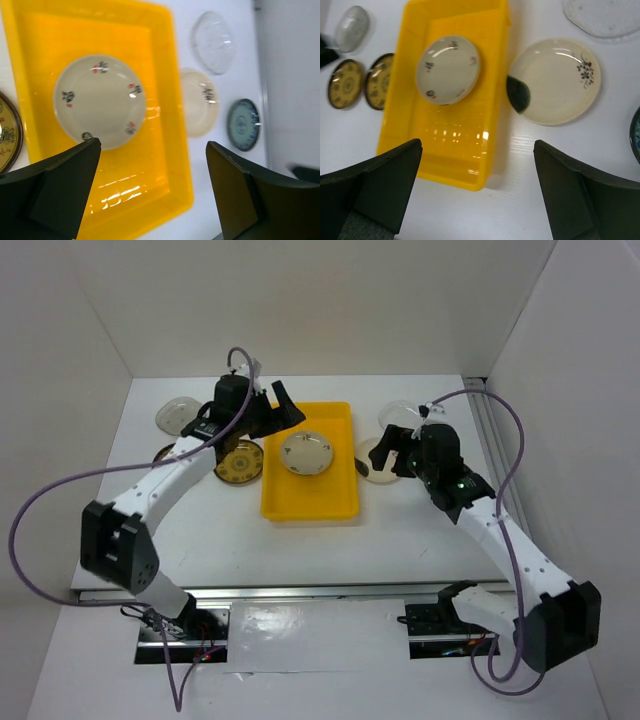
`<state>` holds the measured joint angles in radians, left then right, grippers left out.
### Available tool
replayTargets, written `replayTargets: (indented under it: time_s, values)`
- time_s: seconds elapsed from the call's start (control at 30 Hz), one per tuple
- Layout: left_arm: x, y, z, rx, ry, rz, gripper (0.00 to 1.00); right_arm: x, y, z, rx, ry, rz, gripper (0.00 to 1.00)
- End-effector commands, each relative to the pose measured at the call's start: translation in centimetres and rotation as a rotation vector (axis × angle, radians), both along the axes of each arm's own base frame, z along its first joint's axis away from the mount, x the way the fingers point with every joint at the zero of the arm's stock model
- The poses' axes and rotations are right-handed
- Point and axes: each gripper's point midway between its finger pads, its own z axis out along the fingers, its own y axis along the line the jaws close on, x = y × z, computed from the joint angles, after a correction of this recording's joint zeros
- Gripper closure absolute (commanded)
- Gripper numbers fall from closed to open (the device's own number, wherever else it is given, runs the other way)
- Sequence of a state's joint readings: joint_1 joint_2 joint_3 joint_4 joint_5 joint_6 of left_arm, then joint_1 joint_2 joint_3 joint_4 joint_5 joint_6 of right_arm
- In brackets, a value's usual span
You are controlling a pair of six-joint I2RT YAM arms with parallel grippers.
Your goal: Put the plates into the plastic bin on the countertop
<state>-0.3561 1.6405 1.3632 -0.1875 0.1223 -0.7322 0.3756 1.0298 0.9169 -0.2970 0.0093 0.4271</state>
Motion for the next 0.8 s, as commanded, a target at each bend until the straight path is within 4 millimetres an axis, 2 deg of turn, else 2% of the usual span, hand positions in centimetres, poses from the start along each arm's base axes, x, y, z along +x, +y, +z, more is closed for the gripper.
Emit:
replayTargets:
  time_s: [0.0, 0.03, 0.07, 0.1, 0.13, 0.17, 0.2, 0.27, 0.3, 0.33, 0.37, 0.5, 0.53, 0.57, 0.6, 0.67, 0.73, 0.77]
  values:
    - [-3.6, 0.2, 7.0, 0.002, -0.165, -0.033, 0.00, 2.0, -1.9, -5.7, -0.031, 0.109, -0.107, 0.00]
    - [-4.4, 0.3, 7.8, 0.002, -0.177, -0.047, 0.00, 2.6, -2.1, -6.3, -0.021, 0.110, -0.123, 0.00]
    - [-5.4, 0.8, 7.7, 0.020, -0.156, -0.053, 0.00, 2.9, -2.5, -7.0, -0.017, 0.116, -0.133, 0.00]
    - [-6.0, 1.1, 8.0, 0.029, -0.156, -0.057, 0.00, 3.0, -2.5, -8.4, -0.025, 0.136, -0.134, 0.00]
    - [-7.3, 1.1, 9.0, 0.021, -0.167, -0.087, 0.00, 3.8, -3.1, -8.1, -0.018, 0.109, -0.160, 0.00]
    - [-8.0, 1.3, 9.0, 0.030, -0.161, -0.105, 0.00, 4.3, -4.0, -8.5, -0.017, 0.111, -0.173, 0.00]
    - [-8.9, 2.2, 8.1, 0.049, -0.109, -0.094, 0.00, 4.7, -4.3, -9.4, -0.018, 0.130, -0.179, 0.02]
    - [-10.3, 4.1, 8.6, 0.048, -0.102, -0.067, 0.00, 5.5, -4.4, -9.6, 0.000, 0.121, -0.174, 0.03]
    - [-11.2, 4.7, 7.4, 0.056, -0.079, -0.059, 0.00, 5.9, -4.7, -10.7, -0.006, 0.143, -0.183, 0.04]
    - [-11.7, 5.3, 7.4, 0.048, -0.080, -0.043, 0.00, 6.4, -4.6, -10.8, -0.005, 0.142, -0.184, 0.04]
    - [-12.7, 5.7, 8.2, 0.047, -0.117, -0.048, 0.00, 6.7, -5.0, -11.3, -0.006, 0.148, -0.196, 0.04]
    - [-14.1, 8.0, 6.9, 0.099, -0.089, -0.018, 0.00, 8.7, -6.0, -12.7, 0.026, 0.172, -0.221, 0.09]
    - [-14.1, 8.5, 6.6, 0.115, -0.080, -0.011, 0.00, 8.9, -6.0, -14.0, 0.018, 0.205, -0.222, 0.09]
    - [-14.8, 8.5, 6.6, 0.117, -0.075, -0.028, 0.00, 9.8, -6.1, -13.6, 0.015, 0.190, -0.234, 0.10]
    - [-15.0, 9.1, 6.6, 0.124, -0.086, -0.019, 0.00, 10.1, -6.1, -14.8, 0.007, 0.218, -0.234, 0.10]
    - [-15.6, 9.3, 6.4, 0.124, -0.092, -0.026, 0.00, 11.1, -6.6, -14.8, 0.005, 0.211, -0.254, 0.12]
    - [-15.9, 9.8, 6.6, 0.128, -0.109, -0.018, 0.00, 11.5, -6.5, -15.7, 0.000, 0.231, -0.255, 0.12]
    - [-16.0, 10.2, 5.9, 0.142, -0.092, -0.014, 0.00, 11.7, -6.7, -16.1, -0.006, 0.233, -0.263, 0.13]
